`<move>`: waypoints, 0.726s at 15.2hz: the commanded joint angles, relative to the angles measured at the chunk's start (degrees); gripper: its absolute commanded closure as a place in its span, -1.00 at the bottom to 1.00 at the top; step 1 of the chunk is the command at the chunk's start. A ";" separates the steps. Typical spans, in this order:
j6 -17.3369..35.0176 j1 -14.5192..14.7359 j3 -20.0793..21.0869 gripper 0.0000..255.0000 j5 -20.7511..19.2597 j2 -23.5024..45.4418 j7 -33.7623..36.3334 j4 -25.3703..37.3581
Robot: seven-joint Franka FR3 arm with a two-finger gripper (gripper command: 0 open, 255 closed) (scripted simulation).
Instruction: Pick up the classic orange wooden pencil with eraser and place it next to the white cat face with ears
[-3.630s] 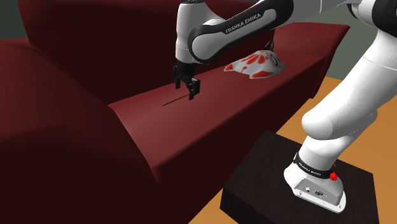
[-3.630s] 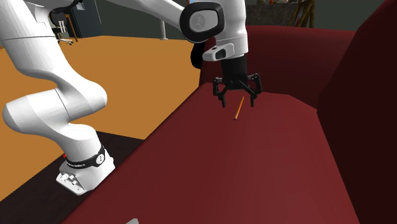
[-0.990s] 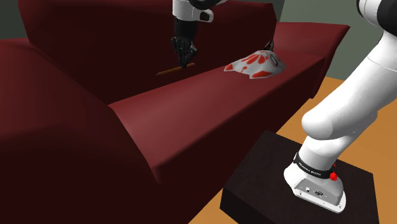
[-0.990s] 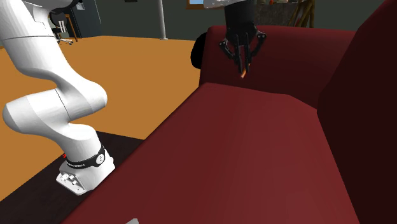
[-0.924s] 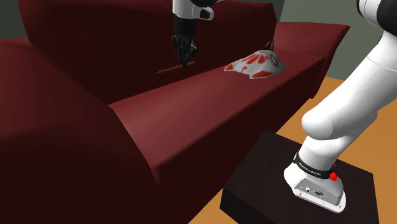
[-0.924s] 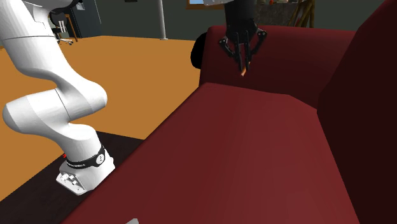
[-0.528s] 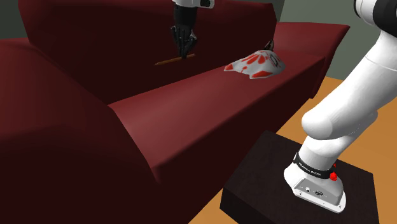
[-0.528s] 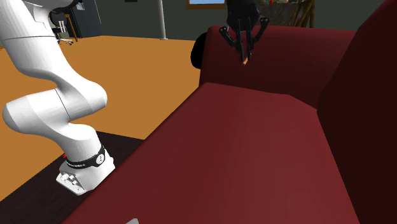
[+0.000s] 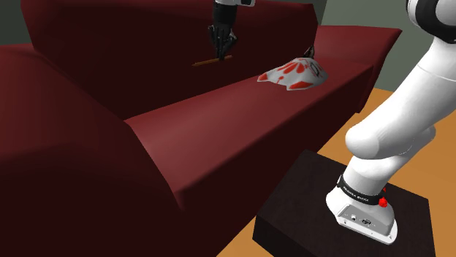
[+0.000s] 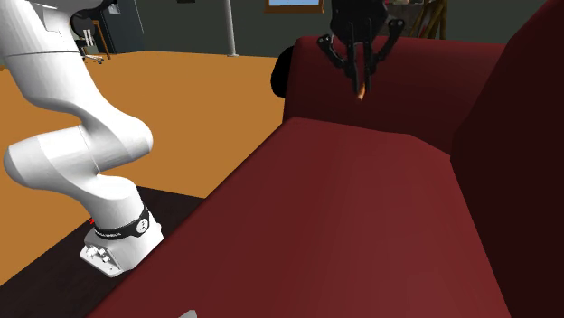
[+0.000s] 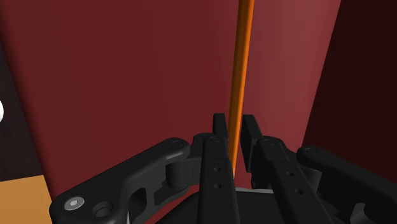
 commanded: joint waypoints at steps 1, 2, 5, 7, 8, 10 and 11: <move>0.13 -0.96 -1.53 1.00 -0.02 0.49 -2.57 0.34; 0.25 -1.45 -2.24 1.00 -0.13 0.92 -3.75 0.59; 0.49 -2.99 -4.13 1.00 -0.63 2.58 -7.13 1.75; 0.55 -3.99 -5.26 1.00 -1.12 3.99 -9.22 2.90; 0.55 -4.49 -5.78 1.00 -1.40 4.79 -10.23 3.58; 0.46 -5.46 -6.75 1.00 -2.04 6.55 -12.16 5.19; 0.37 -5.94 -7.20 1.00 -2.40 7.52 -13.08 6.11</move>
